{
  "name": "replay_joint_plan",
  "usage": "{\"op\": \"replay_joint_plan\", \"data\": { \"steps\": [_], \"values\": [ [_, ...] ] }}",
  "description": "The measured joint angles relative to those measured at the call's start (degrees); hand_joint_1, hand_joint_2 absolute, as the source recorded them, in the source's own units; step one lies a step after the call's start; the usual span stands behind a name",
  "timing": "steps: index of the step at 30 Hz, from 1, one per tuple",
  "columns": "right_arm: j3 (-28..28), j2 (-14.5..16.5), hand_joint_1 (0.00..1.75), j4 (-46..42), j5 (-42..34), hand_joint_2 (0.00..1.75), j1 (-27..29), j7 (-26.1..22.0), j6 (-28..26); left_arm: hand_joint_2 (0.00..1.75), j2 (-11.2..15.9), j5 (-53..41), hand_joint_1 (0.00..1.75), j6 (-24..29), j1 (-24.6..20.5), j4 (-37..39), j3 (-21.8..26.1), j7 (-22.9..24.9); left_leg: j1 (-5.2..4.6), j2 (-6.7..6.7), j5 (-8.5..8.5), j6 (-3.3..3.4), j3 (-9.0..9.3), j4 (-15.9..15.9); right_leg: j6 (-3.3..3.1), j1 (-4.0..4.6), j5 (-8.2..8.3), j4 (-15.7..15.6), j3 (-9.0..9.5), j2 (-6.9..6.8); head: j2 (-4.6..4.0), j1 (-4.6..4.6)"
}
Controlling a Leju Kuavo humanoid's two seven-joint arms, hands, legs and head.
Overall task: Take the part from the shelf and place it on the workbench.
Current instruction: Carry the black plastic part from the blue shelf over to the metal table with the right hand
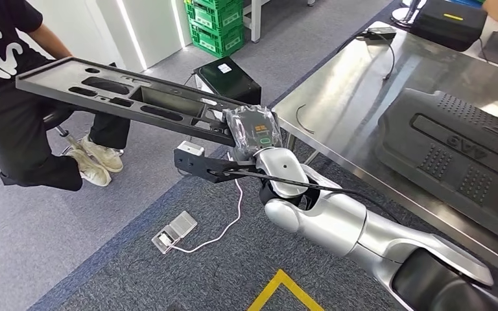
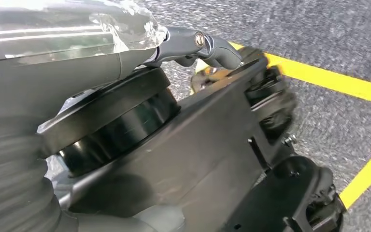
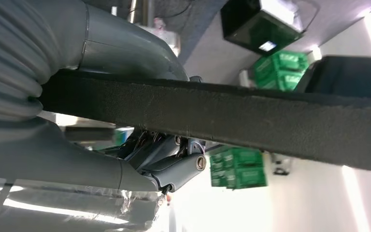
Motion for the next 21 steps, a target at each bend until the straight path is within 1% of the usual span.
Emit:
{"op": "replay_joint_plan", "data": {
  "steps": [1, 2, 3, 4, 5, 6, 7, 8, 9, 10, 11, 12, 13, 14, 15, 16, 17, 18, 19, 20, 21],
  "values": [
    [-0.08, -0.04, 1.75, 0.01, 0.07, 1.75, -0.01, 0.02, 0.02, 1.75, 0.00, 0.05, 0.00, -0.08, 0.03, 0.00, 0.00, -0.04, 0.06, -0.55, 0.36, 0.24, 0.53, -1.78, 0.25, -0.01, 0.00, 0.17, -0.27, 0.35, 0.00, 0.02],
    [-0.11, -0.12, 1.75, 0.02, 0.11, 1.75, -0.01, 0.03, 0.04, 1.75, -0.01, 0.11, 0.00, -0.16, 0.02, 0.00, 0.00, -0.10, 0.00, -0.80, 0.15, 0.57, 0.64, -2.39, 0.52, -0.05, 0.07, 0.24, -0.55, 0.65, -0.01, 0.06],
    [-0.14, -0.22, 1.75, 0.04, 0.14, 1.75, 0.01, 0.01, 0.07, 1.75, -0.01, 0.19, 0.00, -0.25, 0.00, -0.01, 0.00, -0.19, -0.04, -0.60, 0.15, 0.94, 0.69, -2.78, 0.82, -0.13, 0.18, 0.23, -0.74, 0.95, -0.01, 0.14],
    [-0.17, -0.34, 1.75, 0.07, 0.18, 1.75, 0.04, -0.02, 0.08, 1.75, -0.02, 0.23, 0.00, -0.32, 0.01, -0.01, 0.00, -0.28, -0.03, -0.30, 0.32, 1.30, 0.79, -2.94, 1.10, -0.21, 0.12, 0.29, -0.84, 0.88, 0.00, 0.22],
    [-0.21, -0.48, 1.75, 0.08, 0.22, 1.75, 0.00, -0.07, 0.09, 1.75, -0.04, 0.27, 0.00, -0.36, 0.04, -0.01, 0.00, -0.38, 0.02, -0.01, 0.49, 1.65, 0.95, -3.18, 1.38, -0.20, -0.33, 0.91, -1.08, 0.34, -0.01, 0.38],
    [-0.26, -0.58, 1.75, 0.10, 0.27, 1.75, -0.10, -0.10, 0.09, 1.75, -0.05, 0.28, 0.00, -0.39, 0.11, -0.01, 0.00, -0.50, 0.10, 0.32, 0.65, 1.95, 1.11, -3.44, 1.67, -0.21, -1.29, 2.47, -1.76, -0.46, -0.01, 0.67],
    [-0.31, -0.64, 1.75, 0.10, 0.31, 1.75, -0.20, -0.13, 0.09, 1.75, -0.06, 0.28, 0.00, -0.40, 0.19, 0.00, 0.00, -0.62, 0.12, 0.68, 0.73, 2.16, 1.25, -3.59, 1.94, -0.31, -2.75, 5.18, -2.99, -1.46, -0.01, 1.02],
    [-0.35, -0.72, 1.75, 0.11, 0.32, 1.75, -0.27, -0.14, 0.10, 1.75, -0.05, 0.28, 0.00, -0.40, 0.27, 0.00, 0.00, -0.73, 0.05, 0.99, 0.73, 2.27, 1.27, -3.62, 2.21, -0.44, -4.43, 8.85, -4.74, -2.25, -0.01, 1.42],
    [-0.36, -0.79, 1.75, 0.14, 0.33, 1.75, -0.28, -0.15, 0.13, 1.75, -0.04, 0.27, 0.00, -0.40, 0.34, 0.00, 0.00, -0.82, 0.00, 1.33, 0.70, 2.34, 1.27, -3.60, 2.41, -0.64, -5.77, 12.51, -6.59, -2.63, -0.01, 1.72],
    [-0.36, -0.89, 1.75, 0.16, 0.32, 1.75, -0.23, -0.15, 0.16, 1.75, -0.03, 0.27, 0.00, -0.41, 0.39, 0.00, 0.00, -0.89, -0.04, 1.65, 0.65, 2.36, 1.29, -3.59, 2.55, -0.81, -6.36, 15.05, -7.93, -2.82, 0.00, 1.96],
    [-0.36, -1.02, 1.75, 0.21, 0.32, 1.75, -0.18, -0.15, 0.20, 1.75, -0.02, 0.26, 0.00, -0.43, 0.41, 0.00, 0.00, -0.95, -0.06, 1.93, 0.58, 2.34, 1.32, -3.57, 2.63, -0.95, -5.94, 15.65, -8.35, -2.91, 0.00, 2.21],
    [-0.37, -1.15, 1.75, 0.25, 0.31, 1.75, -0.16, -0.14, 0.23, 1.75, -0.02, 0.26, 0.00, -0.45, 0.42, 0.00, 0.00, -1.01, -0.06, 2.18, 0.50, 2.29, 1.40, -3.56, 2.65, -1.03, -4.50, 13.85, -7.57, -3.03, 0.00, 2.47],
    [-0.40, -1.27, 1.75, 0.27, 0.31, 1.75, -0.18, -0.13, 0.25, 1.75, -0.02, 0.26, 0.00, -0.49, 0.42, 0.00, 0.00, -1.07, -0.07, 2.40, 0.38, 2.18, 1.53, -3.55, 2.59, -1.06, -2.46, 10.18, -5.80, -3.38, 0.00, 2.74],
    [-0.47, -1.38, 1.75, 0.29, 0.30, 1.75, -0.25, -0.10, 0.25, 1.75, -0.01, 0.26, 0.00, -0.53, 0.41, 0.01, 0.00, -1.11, -0.13, 2.60, 0.25, 2.00, 1.65, -3.55, 2.48, -0.93, -0.95, 6.17, -3.80, -4.12, 0.00, 3.00],
    [-0.59, -1.45, 1.75, 0.29, 0.29, 1.75, -0.37, -0.07, 0.27, 1.75, 0.00, 0.26, 0.00, -0.58, 0.41, 0.01, 0.00, -1.14, -0.23, 2.78, 0.12, 1.80, 1.72, -3.50, 2.25, -0.72, 0.14, 2.82, -2.20, -4.63, 0.00, 3.19],
    [-0.72, -1.50, 1.75, 0.29, 0.27, 1.75, -0.49, -0.04, 0.30, 1.75, 0.01, 0.26, 0.00, -0.62, 0.41, 0.02, 0.00, -1.16, -0.34, 2.94, 0.02, 1.56, 1.77, -3.48, 2.02, -0.50, 0.54, 0.81, -1.28, -5.00, -0.01, 3.29],
    [-0.85, -1.56, 1.75, 0.29, 0.25, 1.75, -0.59, 0.00, 0.35, 1.75, 0.03, 0.26, 0.00, -0.67, 0.42, 0.02, 0.00, -1.16, -0.43, 3.09, -0.04, 1.32, 1.81, -3.51, 1.78, -0.27, 0.33, 0.19, -1.07, -5.05, 0.00, 3.25],
    [-0.94, -1.66, 1.75, 0.29, 0.23, 1.75, -0.65, 0.04, 0.40, 1.75, 0.04, 0.26, 0.00, -0.70, 0.42, 0.02, 0.00, -1.16, -0.47, 3.24, -0.08, 1.05, 1.89, -3.57, 1.50, -0.17, 0.39, 0.07, -1.12, -4.63, -0.01, 3.12],
    [-1.03, -1.75, 1.75, 0.29, 0.21, 1.75, -0.67, 0.08, 0.44, 1.75, 0.07, 0.26, 0.00, -0.72, 0.41, 0.02, 0.00, -1.16, -0.46, 3.36, -0.26, 0.73, 2.02, -3.53, 1.21, -0.30, 0.43, -0.06, -0.99, -4.39, -0.01, 2.99],
    [-1.11, -1.83, 1.75, 0.29, 0.21, 1.75, -0.72, 0.12, 0.48, 1.75, 0.10, 0.27, 0.00, -0.75, 0.41, 0.02, 0.00, -1.16, -0.43, 3.25, -0.75, 0.45, 2.02, -3.01, 0.90, -0.42, 0.47, -0.25, -0.80, -4.14, 0.00, 2.83],
    [-1.18, -1.87, 1.75, 0.29, 0.21, 1.75, -0.81, 0.13, 0.50, 1.75, 0.14, 0.28, 0.00, -0.81, 0.41, 0.02, 0.00, -1.18, -0.44, 2.95, -1.79, 0.21, 1.57, -1.52, 0.50, -0.56, 0.54, -0.46, -0.59, -3.93, 0.00, 2.55]
  ]
}}
